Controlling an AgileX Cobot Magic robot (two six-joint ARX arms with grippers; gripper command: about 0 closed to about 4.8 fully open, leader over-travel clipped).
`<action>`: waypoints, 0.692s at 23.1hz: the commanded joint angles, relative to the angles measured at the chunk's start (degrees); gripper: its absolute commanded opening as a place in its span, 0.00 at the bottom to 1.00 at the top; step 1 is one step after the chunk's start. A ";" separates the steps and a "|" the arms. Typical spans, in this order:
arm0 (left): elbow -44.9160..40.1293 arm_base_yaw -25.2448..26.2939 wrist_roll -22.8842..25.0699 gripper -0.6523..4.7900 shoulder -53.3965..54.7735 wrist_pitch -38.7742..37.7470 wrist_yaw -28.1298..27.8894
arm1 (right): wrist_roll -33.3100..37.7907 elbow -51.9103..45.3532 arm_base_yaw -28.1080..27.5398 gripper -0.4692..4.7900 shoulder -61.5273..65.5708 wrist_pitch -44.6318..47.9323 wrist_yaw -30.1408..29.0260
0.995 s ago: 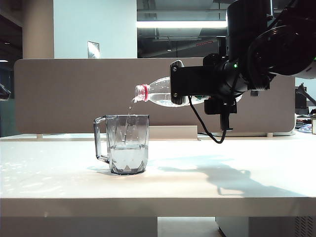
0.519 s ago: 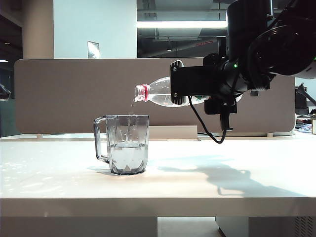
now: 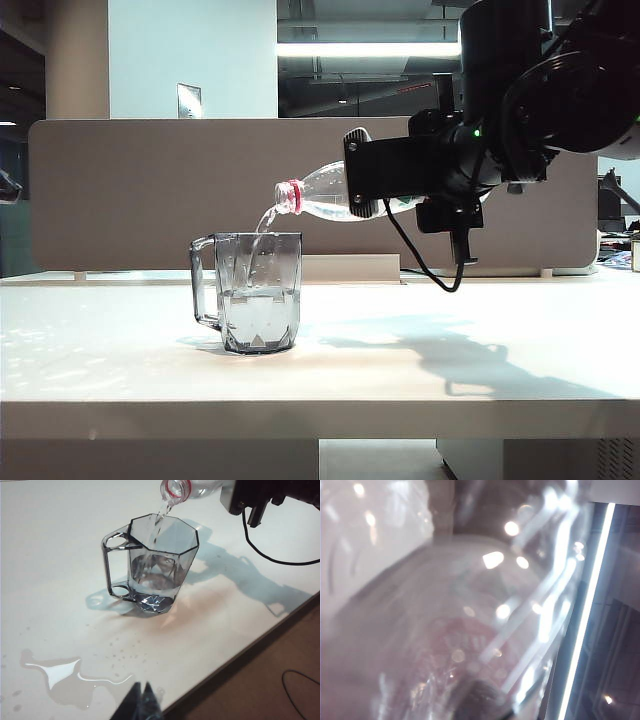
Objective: Pick up the mineral water bottle on the table and pour water into the mug until it's half full.
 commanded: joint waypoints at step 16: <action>0.20 0.09 0.00 0.11 -0.04 0.52 0.26 | 18.82 0.39 0.66 0.52 -0.85 2.56 1.07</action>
